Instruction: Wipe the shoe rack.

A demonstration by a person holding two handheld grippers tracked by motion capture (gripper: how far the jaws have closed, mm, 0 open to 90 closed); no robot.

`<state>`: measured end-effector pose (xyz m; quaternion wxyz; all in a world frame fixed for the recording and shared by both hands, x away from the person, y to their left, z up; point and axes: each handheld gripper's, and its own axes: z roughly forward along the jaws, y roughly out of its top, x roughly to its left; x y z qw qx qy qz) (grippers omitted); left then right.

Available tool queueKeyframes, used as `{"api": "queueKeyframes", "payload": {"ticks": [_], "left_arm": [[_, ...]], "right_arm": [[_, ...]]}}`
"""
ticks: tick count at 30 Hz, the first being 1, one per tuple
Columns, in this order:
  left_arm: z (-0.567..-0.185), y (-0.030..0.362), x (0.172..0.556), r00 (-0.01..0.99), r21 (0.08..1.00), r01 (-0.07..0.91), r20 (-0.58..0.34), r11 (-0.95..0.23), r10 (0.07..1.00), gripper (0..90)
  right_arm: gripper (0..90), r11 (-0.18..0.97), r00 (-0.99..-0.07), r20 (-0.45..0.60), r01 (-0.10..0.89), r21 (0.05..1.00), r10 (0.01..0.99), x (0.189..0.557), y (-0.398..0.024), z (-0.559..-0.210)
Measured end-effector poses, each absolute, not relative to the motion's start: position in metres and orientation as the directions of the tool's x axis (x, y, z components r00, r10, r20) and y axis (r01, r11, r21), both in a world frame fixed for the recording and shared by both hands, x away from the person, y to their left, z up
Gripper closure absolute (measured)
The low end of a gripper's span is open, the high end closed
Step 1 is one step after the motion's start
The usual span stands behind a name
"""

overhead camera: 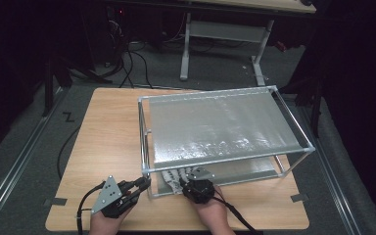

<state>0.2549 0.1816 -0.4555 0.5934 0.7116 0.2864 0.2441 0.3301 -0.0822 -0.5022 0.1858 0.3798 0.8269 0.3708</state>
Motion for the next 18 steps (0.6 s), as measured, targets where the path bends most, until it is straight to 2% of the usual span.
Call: {"api": "queueKeyframes", "payload": {"ticks": [4,7,10,12,14,18], "left_arm": [[-0.456,0.182,0.255,0.718,0.984,0.117,0.008,-0.133,0.696,80.9],[-0.456,0.182,0.255,0.718,0.984,0.118,0.007,-0.132,0.696,80.9],[-0.455,0.182,0.255,0.717,0.984,0.118,0.008,-0.133,0.697,80.9],[-0.455,0.182,0.255,0.717,0.984,0.118,0.008,-0.133,0.697,80.9],[-0.455,0.182,0.255,0.718,0.984,0.118,0.008,-0.133,0.696,80.9],[-0.455,0.182,0.255,0.718,0.984,0.118,0.008,-0.133,0.696,80.9]], "right_arm": [[62.7,0.433,-0.678,0.013,0.485,0.760,0.735,0.322,-0.068,-0.502],[60.1,0.453,-0.709,0.000,0.449,0.770,0.705,0.318,-0.062,-0.501],[52.9,0.444,-0.718,0.022,0.455,0.772,0.696,0.316,-0.060,-0.501],[40.7,0.429,-0.718,0.042,0.460,0.777,0.695,0.316,-0.059,-0.501],[33.2,0.412,-0.716,0.077,0.483,0.773,0.694,0.318,-0.059,-0.502],[33.7,0.423,-0.728,0.093,0.492,0.761,0.680,0.318,-0.058,-0.503]]}}
